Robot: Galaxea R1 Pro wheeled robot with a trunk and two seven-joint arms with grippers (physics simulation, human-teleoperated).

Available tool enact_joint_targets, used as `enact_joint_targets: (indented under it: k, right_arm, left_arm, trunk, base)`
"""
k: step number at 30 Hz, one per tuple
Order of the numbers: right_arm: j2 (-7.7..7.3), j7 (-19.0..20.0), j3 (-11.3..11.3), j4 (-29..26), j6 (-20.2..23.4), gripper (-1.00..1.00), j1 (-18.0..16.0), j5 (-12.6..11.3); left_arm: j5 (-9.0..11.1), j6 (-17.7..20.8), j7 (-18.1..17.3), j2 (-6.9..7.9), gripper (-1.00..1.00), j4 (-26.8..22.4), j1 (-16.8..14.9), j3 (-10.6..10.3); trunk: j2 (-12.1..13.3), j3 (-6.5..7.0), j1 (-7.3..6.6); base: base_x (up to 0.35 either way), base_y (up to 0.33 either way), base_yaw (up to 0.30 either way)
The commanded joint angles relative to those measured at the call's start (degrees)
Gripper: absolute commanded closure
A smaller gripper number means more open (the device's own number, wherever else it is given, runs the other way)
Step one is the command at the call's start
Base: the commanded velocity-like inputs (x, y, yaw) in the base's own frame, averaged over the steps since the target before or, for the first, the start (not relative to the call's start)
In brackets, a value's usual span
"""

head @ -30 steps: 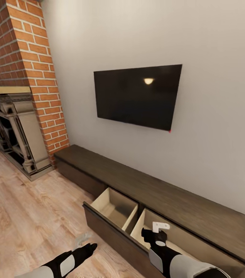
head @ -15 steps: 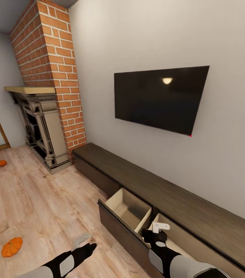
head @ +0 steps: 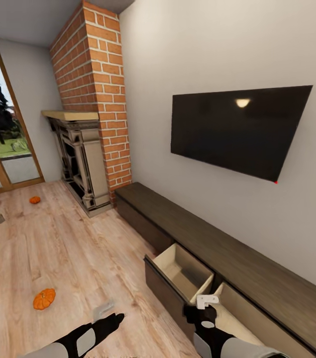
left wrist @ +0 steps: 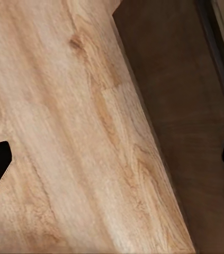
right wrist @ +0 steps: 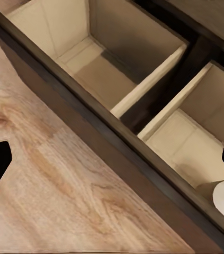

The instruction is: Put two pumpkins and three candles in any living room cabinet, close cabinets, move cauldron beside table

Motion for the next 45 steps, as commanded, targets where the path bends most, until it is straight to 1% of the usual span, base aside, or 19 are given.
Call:
enact_joint_targets:
  k: [1,2,4,5,7,11,14,15,17,19,22,27,38,45]
  right_arm:
    - [0.01,-0.14,0.5,0.18,-0.21,-1.0,0.03,-0.48]
    - [0.01,-0.14,0.5,0.24,-0.21,-1.0,0.06,-0.48]
    - [0.01,-0.13,0.5,0.38,-0.21,-1.0,0.17,-0.46]
    - [-0.3,-0.1,0.5,0.46,-0.21,-1.0,0.37,-0.47]
    - [-0.83,-0.08,0.5,0.51,-0.19,-1.0,0.66,-0.47]
    - [-0.97,-0.05,0.53,0.61,-0.02,-1.0,0.88,-0.47]
    - [-1.0,0.41,0.52,0.72,0.09,-1.0,0.97,-0.5]
    - [-1.08,2.12,0.48,0.77,0.21,-1.0,1.02,-0.59]
    - [-1.14,3.89,0.46,0.78,0.3,-1.0,1.03,-0.64]
    - [-1.21,7.36,0.43,0.8,0.65,-1.0,1.26,-0.7]
    - [-1.13,9.67,0.48,0.81,0.99,-1.0,1.69,-0.72]
    - [-0.98,10.44,0.5,0.81,1.11,-1.0,1.88,-0.73]
    - [-0.85,10.49,0.5,0.81,1.11,-1.0,1.94,-0.73]
    - [-1.19,10.49,0.43,0.74,1.05,-1.0,1.94,-0.73]
  left_arm:
    - [0.33,0.22,-0.13,-0.01,-1.0,-0.01,-0.04,-0.14]
    - [0.14,0.24,-0.12,-0.03,-1.0,-0.01,-0.04,-0.14]
    - [-1.04,0.26,-0.07,-0.11,-1.0,-0.01,-0.04,-0.15]
    - [-2.86,0.28,-0.02,-0.22,-1.0,-0.01,-0.04,-0.16]
    - [-4.82,0.29,0.03,-0.32,-1.0,-0.01,-0.04,-0.16]
    - [-5.95,0.29,0.06,-0.35,-1.0,-0.01,-0.04,-0.16]
    - [-6.23,0.24,0.11,-0.36,-1.0,-0.01,-0.04,-0.16]
    - [-6.34,0.2,0.13,-0.36,-1.0,-0.01,-0.04,-0.16]
    - [-6.37,0.19,0.14,-0.36,-1.0,-0.01,-0.04,-0.16]
    - [-6.41,0.14,0.18,-0.36,-1.0,-0.01,-0.04,-0.16]
    - [-6.44,0.12,0.21,-0.36,-1.0,-0.01,-0.04,-0.16]
    - [-6.49,0.12,0.24,-0.36,-1.0,-0.01,-0.04,-0.16]
    - [-6.53,0.12,0.24,-0.38,-1.0,-0.01,-0.04,-0.16]
    - [-6.45,0.12,0.24,-0.32,-1.0,-0.01,-0.04,-0.09]
  trunk:
    - [0.38,0.08,-0.23]
    - [0.78,0.22,-0.45]
    - [1.58,0.49,-0.89]
    - [1.98,0.62,-1.11]
    - [2.78,0.89,-1.54]
    - [4.39,1.39,-2.42]
    - [5.59,1.74,-3.08]
    - [5.99,1.85,-3.3]
    - [6.8,2.06,-3.74]
    - [7.6,2.27,-4.18]
    - [8.8,2.59,-4.84]
    - [10.81,3.23,-5.94]
    - [15.22,4.74,-8.35]
    - [18.03,5.7,-9.89]
  base:
    - [0.0,0.0,0.275]
    - [0.0,0.0,0.274]
    - [0.0,0.0,0.268]
    - [0.0,0.0,0.261]
    - [0.0,0.0,0.256]
    - [0.0,0.0,0.236]
    - [0.0,0.0,0.209]
    - [0.0,0.0,0.184]
    - [0.0,0.0,0.176]
    - [0.0,0.0,0.166]
    - [0.0,0.0,0.18]
    - [0.0,0.0,0.242]
    - [0.0,0.0,0.271]
    - [0.0,0.0,0.273]
